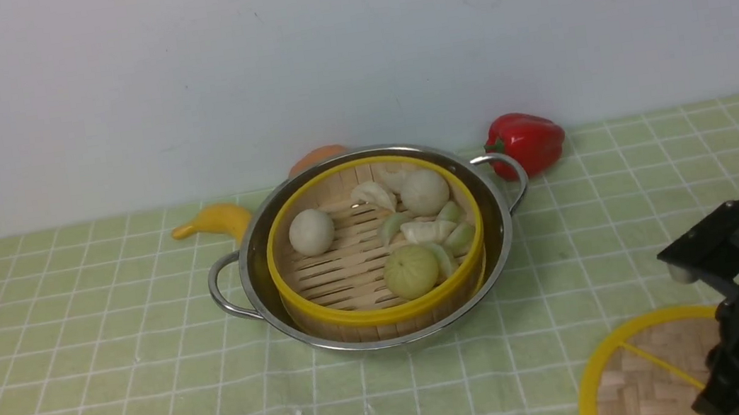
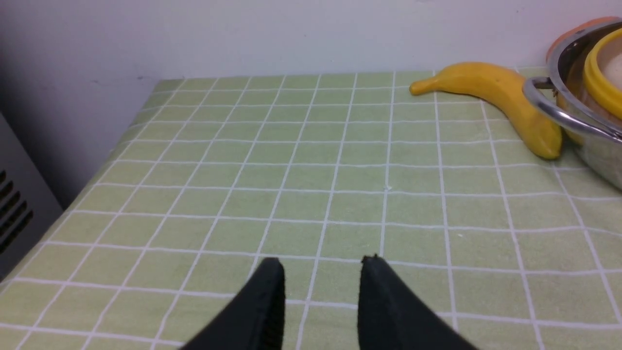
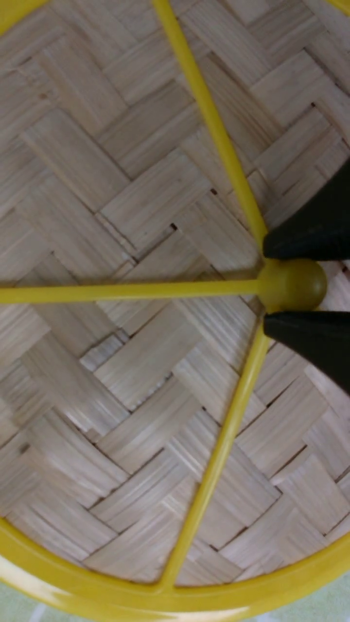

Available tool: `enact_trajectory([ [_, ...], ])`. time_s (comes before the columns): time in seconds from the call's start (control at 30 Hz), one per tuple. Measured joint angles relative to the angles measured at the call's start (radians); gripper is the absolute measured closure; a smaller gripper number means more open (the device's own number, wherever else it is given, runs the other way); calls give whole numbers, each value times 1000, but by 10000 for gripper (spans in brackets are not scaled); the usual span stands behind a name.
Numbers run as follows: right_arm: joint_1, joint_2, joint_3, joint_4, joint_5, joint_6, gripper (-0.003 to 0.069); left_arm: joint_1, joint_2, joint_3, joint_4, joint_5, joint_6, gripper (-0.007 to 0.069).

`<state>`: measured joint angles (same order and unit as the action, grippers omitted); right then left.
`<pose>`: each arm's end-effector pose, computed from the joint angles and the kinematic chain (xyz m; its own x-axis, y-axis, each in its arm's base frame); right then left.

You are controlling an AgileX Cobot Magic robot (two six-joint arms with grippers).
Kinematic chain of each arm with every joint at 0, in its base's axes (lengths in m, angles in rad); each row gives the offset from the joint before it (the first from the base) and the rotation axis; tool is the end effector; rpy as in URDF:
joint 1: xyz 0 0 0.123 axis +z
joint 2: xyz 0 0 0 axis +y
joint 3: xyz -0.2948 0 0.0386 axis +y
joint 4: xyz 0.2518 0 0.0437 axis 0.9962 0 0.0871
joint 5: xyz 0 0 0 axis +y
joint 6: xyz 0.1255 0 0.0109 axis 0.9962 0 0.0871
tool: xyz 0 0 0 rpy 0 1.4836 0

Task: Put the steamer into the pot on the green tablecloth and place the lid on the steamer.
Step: 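Move the gripper down to the bamboo steamer lid and grasp its center knob, then place the bamboo steamer lid onto the steamer basket in the pot with the right gripper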

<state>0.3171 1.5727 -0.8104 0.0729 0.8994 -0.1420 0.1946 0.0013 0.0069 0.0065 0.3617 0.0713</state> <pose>0.2363 0.0851 0.1497 -0.9157 -0.4019 -0.0031 -0.4014 0.9141 0.0570 0.0768 0.0154 0.1684 -0.2880 0.0220 -0.9574 -0.1738 0.9819 0.0749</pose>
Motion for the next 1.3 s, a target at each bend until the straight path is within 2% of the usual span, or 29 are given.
enact_trajectory([
  [0.13, 0, -11, -30, 0, 20, 2, 513, 0, 0, 0, 0, 0, 0, 401],
  [0.4, 0, -196, -163, -54, 49, 23, 513, 0, 0, 0, 0, 0, 0, 382],
  [0.5, 0, -224, -241, 5, 49, -77, 513, 0, 0, 0, 0, 0, 0, 382],
  [0.6, 2, -208, -299, 134, 33, -206, 513, 0, 0, 0, 0, 0, 0, 382],
  [0.73, 44, -121, -388, 264, -15, -377, 513, 0, 0, 0, 0, 0, 0, 382],
  [0.87, 123, -5, -490, 291, -52, -468, 513, 0, 0, 0, 0, 0, 0, 382],
  [1.03, 213, 183, -688, 255, -70, -491, 513, 0, 0, 0, 0, 0, 0, 382],
  [1.3, 240, 380, -882, 217, -69, -495, 513, 0, 0, 0, 0, 0, 0, 382],
])
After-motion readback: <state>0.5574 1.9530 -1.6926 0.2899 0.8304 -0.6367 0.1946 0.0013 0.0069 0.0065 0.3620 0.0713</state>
